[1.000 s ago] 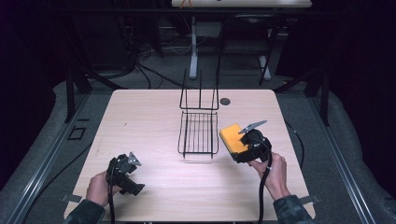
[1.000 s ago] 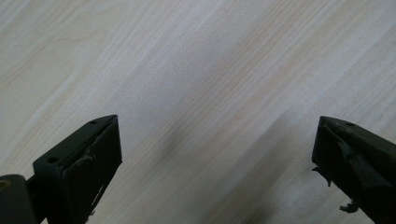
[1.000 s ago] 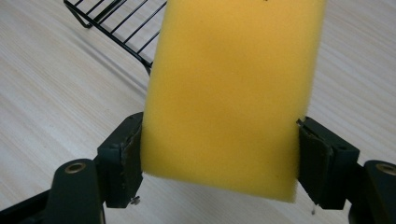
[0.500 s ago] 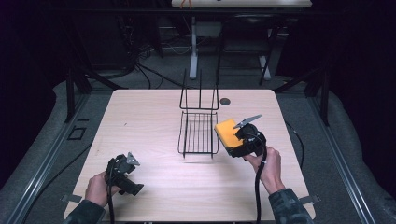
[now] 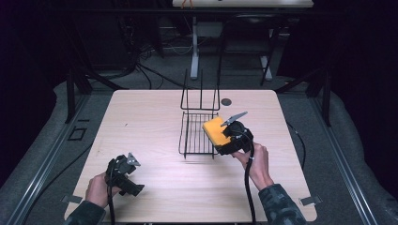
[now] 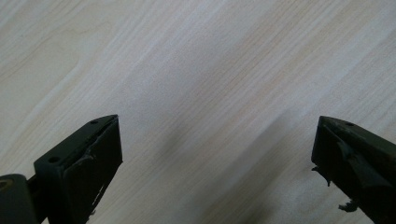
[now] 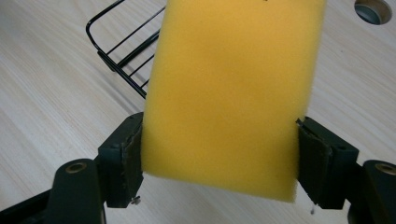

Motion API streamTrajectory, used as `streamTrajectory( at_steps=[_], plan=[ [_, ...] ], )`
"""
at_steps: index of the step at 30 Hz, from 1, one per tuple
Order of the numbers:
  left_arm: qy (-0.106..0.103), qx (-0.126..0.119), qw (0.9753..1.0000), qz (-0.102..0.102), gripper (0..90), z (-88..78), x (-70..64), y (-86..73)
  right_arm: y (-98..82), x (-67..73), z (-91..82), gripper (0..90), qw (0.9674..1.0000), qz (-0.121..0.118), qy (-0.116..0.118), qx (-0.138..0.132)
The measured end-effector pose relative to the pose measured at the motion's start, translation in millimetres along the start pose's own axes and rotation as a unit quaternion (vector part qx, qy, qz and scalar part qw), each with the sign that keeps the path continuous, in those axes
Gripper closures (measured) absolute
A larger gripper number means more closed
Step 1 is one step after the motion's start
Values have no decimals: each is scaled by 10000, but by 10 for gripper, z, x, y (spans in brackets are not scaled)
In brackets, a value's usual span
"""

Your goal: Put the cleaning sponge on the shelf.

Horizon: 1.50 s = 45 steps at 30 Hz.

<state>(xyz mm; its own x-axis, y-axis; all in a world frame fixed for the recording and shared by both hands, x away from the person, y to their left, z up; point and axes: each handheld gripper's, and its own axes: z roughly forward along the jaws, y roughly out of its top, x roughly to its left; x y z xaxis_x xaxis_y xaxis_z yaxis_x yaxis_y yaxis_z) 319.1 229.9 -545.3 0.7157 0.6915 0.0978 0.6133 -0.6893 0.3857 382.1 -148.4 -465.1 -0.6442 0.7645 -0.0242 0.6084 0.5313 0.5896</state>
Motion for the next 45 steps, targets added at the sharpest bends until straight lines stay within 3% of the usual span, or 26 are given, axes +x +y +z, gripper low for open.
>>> streamTrajectory(
  at_steps=[9,20,32,45],
  plan=[
    [12,-13,10000,-23,17,-4,10,-7,105,64,137,262,9999,-144,80,16],
    [-6,-23,10000,-36,18,-4,15,-8,146,85,272,262,9998,-106,156,30],
    [-55,-64,9999,-56,10,-11,27,-9,194,124,419,261,9996,-230,157,6],
    [-58,-40,10000,-21,11,-6,23,-6,249,164,597,260,9996,-139,226,117]
  ],
)
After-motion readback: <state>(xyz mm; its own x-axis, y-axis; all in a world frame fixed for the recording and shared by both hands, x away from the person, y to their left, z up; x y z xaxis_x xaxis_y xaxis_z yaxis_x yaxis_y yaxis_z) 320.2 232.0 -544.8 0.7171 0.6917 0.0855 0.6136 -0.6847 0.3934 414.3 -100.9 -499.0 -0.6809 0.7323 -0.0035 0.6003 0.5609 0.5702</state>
